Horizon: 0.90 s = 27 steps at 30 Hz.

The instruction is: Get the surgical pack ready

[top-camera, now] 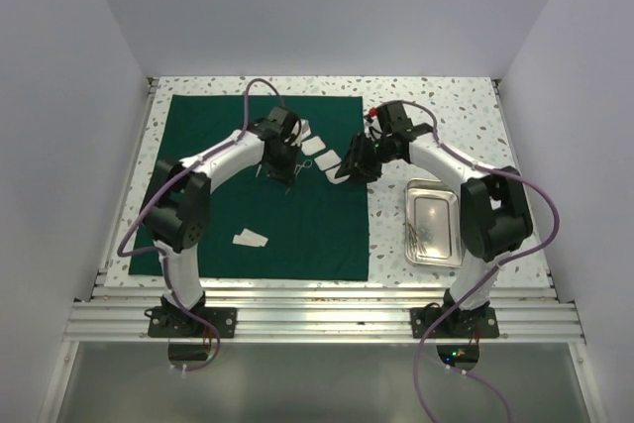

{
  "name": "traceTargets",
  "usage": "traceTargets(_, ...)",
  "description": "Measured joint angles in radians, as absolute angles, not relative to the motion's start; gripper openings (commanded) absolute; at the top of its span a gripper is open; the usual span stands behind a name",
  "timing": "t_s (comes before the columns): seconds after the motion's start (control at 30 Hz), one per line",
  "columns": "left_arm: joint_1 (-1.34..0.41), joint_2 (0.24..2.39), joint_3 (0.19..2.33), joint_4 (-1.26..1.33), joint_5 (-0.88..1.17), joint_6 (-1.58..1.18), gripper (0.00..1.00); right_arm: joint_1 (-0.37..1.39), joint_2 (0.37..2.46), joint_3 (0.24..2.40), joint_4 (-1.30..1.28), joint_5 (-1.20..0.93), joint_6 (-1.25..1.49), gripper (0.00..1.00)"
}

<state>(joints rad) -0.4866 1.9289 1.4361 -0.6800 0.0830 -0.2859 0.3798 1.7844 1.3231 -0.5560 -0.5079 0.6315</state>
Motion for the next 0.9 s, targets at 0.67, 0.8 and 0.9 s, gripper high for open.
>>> traceTargets(0.67,-0.485,1.804,1.386,-0.673,0.255,-0.385,0.0,0.514,2.005,1.463,-0.325,-0.567,0.907,0.52)
traceTargets(0.8,-0.492,1.776,1.368,-0.663,0.281,-0.401,0.0,0.523,2.042,1.504,-0.328,-0.561,0.913,0.5)
traceTargets(0.9,-0.496,1.757,1.354,-0.657,0.295,-0.409,0.0,0.53,2.061,1.52,-0.328,-0.548,0.915,0.45)
